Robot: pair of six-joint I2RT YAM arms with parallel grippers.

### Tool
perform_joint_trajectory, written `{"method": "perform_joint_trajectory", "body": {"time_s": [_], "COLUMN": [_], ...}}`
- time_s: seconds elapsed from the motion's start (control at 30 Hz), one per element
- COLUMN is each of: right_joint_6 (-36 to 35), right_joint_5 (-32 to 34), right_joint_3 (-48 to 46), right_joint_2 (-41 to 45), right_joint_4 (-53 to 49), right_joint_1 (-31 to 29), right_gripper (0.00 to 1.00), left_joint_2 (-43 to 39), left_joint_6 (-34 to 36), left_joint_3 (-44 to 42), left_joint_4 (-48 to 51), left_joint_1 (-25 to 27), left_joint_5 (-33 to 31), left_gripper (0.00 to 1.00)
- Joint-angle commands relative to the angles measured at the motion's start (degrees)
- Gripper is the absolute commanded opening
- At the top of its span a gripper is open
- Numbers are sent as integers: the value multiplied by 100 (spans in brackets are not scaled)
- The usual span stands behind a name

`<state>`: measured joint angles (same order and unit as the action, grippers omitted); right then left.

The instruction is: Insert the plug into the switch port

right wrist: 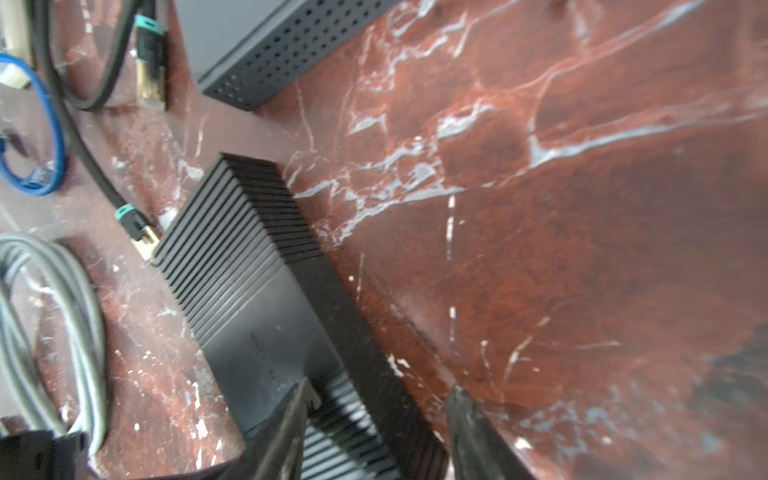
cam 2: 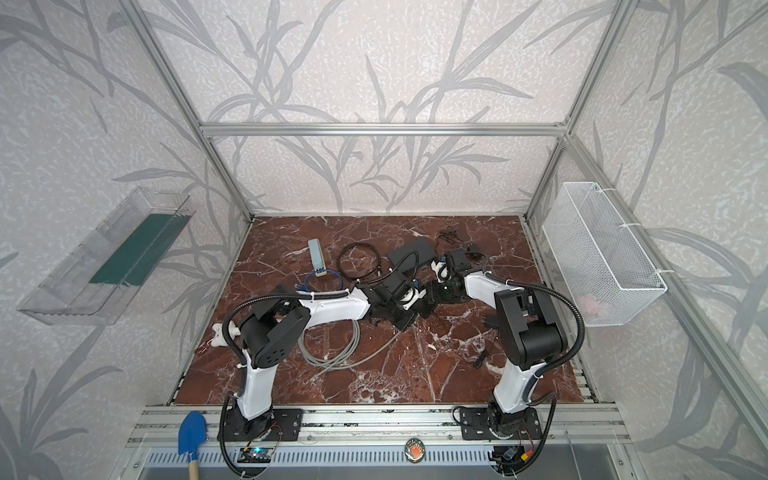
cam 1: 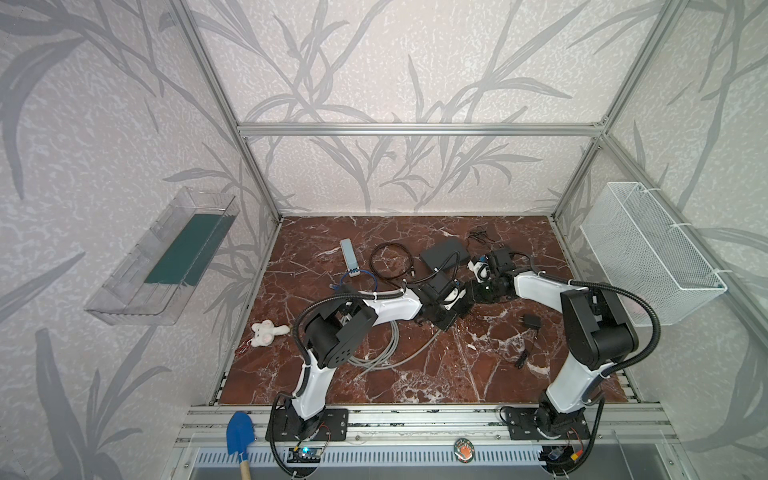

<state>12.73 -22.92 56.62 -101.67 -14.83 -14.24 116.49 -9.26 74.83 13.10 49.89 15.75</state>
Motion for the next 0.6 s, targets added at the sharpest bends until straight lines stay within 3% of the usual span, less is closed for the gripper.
{"method": "perform_joint_trajectory", "body": {"time_s": [0.0,0.23,0.57], "right_joint_6": [111,317,489], "right_joint_5": [-142,-187,-156], "right_joint_3": [-207,-464,-643], "right_joint_2": [20,74,165], "right_joint_4": [41,192,156], "right_joint_1": [27,27,27], "right_gripper": [53,51,49], "left_joint_2": [107,28,-41], "left_joint_6": [-133,-137,-373], "left_joint_3": [187,92,33], "left_joint_4": [148,-95,-306], "left_joint_1": [58,150,162], "left_joint_5": [-199,-83,-423], "left_gripper": [3,4,4]}}
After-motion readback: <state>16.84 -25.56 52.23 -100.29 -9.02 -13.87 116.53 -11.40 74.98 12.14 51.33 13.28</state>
